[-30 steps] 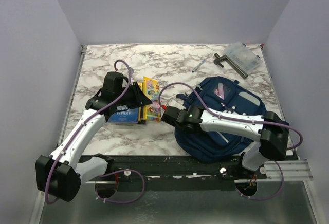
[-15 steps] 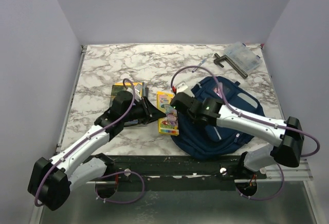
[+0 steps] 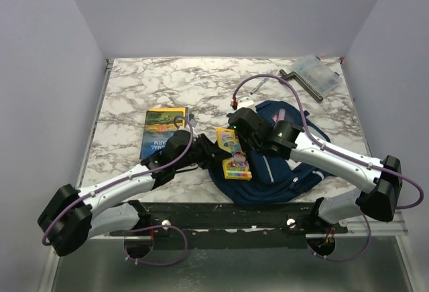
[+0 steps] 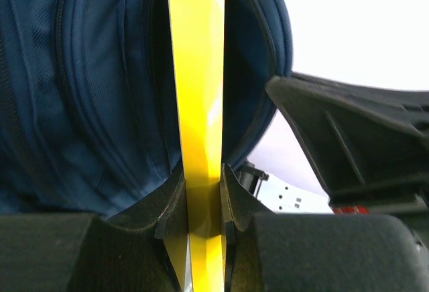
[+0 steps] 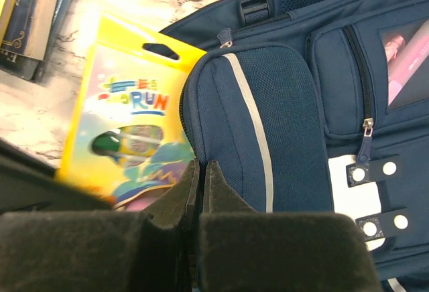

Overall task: Pack the student bag
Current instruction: Place the stationery in the student bag.

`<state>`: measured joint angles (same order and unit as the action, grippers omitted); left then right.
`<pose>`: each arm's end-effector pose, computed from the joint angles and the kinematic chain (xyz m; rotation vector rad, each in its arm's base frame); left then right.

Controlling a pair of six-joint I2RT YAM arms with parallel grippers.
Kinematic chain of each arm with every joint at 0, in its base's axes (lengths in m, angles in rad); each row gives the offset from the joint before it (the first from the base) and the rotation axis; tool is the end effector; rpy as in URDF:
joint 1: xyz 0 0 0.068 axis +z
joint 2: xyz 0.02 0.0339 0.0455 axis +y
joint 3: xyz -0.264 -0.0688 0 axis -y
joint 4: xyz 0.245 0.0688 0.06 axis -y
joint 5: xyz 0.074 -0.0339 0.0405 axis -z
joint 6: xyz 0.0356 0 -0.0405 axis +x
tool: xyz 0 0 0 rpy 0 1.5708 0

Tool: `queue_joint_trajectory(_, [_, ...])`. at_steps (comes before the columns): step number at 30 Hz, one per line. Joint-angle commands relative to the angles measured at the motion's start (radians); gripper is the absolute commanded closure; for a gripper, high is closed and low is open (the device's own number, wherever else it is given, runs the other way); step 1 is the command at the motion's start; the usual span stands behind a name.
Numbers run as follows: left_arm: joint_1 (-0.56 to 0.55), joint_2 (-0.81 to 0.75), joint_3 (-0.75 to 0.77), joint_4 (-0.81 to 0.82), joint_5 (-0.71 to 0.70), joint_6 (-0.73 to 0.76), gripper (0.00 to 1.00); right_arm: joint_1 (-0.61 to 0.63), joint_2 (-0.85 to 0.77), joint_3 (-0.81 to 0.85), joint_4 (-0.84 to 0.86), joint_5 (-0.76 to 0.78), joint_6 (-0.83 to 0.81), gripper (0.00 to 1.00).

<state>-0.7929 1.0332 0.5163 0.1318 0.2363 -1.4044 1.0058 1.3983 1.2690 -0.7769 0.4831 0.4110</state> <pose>0.1541 -0.1684 0.2305 -0.5273 2.2938 -1.5343 0.1695 0.2365 0.3184 -0.4945 2.2910 0.0874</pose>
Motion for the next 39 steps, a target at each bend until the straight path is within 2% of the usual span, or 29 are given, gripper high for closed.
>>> queue_joint_trajectory(1, [-0.051, 0.094, 0.055, 0.125, -0.099, -0.067, 0.91, -0.003, -0.035, 0.042, 0.086, -0.038, 0.053, 0.99])
queue_joint_trajectory(10, [-0.157, 0.230, 0.081, 0.243, -0.226, -0.136, 0.91, -0.002, -0.043, 0.060, 0.086, -0.048, 0.060, 1.00])
queue_joint_trajectory(14, [-0.206, 0.291, 0.114, 0.266, -0.229, -0.102, 0.90, -0.003, -0.048, 0.051, 0.106, -0.078, 0.053, 0.99])
queue_joint_trajectory(18, [-0.251, 0.288, 0.109, 0.266, -0.305, -0.060, 0.89, -0.004, -0.056, 0.049, 0.108, -0.076, 0.045, 0.99])
queue_joint_trajectory(25, [-0.265, 0.420, 0.221, 0.283, -0.238, -0.038, 0.90, -0.003, -0.064, 0.038, 0.120, -0.098, 0.046, 0.99])
queue_joint_trajectory(28, [-0.260, 0.440, 0.208, 0.286, -0.240, -0.094, 0.89, -0.004, -0.068, 0.034, 0.116, -0.096, 0.047, 1.00])
queue_joint_trajectory(29, [-0.253, 0.445, 0.204, 0.289, -0.246, -0.110, 0.84, -0.004, -0.070, 0.031, 0.117, -0.096, 0.049, 1.00])
queue_joint_trajectory(32, [-0.247, 0.451, 0.209, 0.290, -0.247, -0.106, 0.59, -0.003, -0.075, 0.023, 0.122, -0.092, 0.055, 1.00])
queue_joint_trajectory(35, [-0.247, 0.435, 0.186, 0.286, -0.225, -0.104, 0.42, -0.004, -0.068, 0.025, 0.117, -0.087, 0.050, 1.00])
queue_joint_trajectory(36, [-0.246, 0.416, 0.160, 0.283, -0.208, -0.110, 0.33, -0.004, -0.065, 0.026, 0.112, -0.080, 0.050, 0.99])
queue_joint_trajectory(38, [-0.241, 0.358, 0.109, 0.255, -0.193, -0.117, 0.07, -0.005, -0.064, 0.026, 0.102, -0.068, 0.050, 0.99])
queue_joint_trajectory(39, [-0.237, 0.315, 0.081, 0.220, -0.192, -0.122, 0.02, -0.006, -0.066, 0.022, 0.102, -0.067, 0.051, 0.99])
